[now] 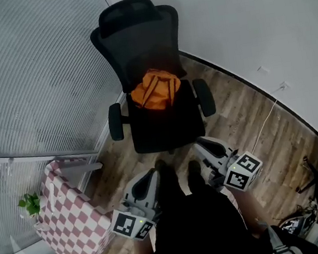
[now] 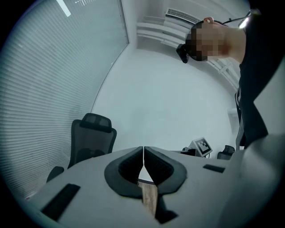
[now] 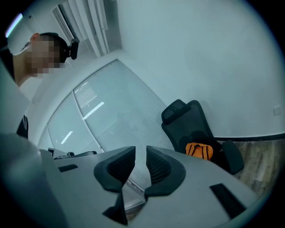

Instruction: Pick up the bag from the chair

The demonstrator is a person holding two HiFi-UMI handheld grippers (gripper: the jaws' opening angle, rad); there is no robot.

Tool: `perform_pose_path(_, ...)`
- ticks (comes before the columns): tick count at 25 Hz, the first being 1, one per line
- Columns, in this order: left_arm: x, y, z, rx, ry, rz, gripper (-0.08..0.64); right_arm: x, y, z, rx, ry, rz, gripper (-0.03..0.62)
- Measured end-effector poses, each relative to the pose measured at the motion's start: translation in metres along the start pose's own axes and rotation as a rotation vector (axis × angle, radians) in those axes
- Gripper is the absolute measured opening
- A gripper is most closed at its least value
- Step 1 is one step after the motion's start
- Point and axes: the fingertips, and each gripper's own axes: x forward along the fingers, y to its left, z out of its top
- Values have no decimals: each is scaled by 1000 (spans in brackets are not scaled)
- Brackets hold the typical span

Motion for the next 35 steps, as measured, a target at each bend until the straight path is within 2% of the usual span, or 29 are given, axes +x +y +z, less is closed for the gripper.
perform_pose_path(5, 12, 38, 4, -21, 11, -16, 34, 33, -11, -4, 13, 18, -34, 118)
perform_pose_path(11, 50, 96, 37, 4, 3, -113, 34, 86, -22, 12, -19, 20, -108, 137)
perform_pose_path(15, 72, 136, 57, 17, -3, -189, 34, 130, -37, 14, -101, 67, -183, 152)
perform_pose_path(21, 97, 183, 57, -10, 49, -288, 34, 176, -76, -5, -183, 173, -310, 166)
perform_pose_path(28, 130, 204, 49, -12, 132, -327, 34, 195, -146, -24, -165, 249, -379, 183)
perform_pose_path(35, 171, 202, 53, -21, 174, -275, 34, 216, -246, -52, -23, 304, -373, 223)
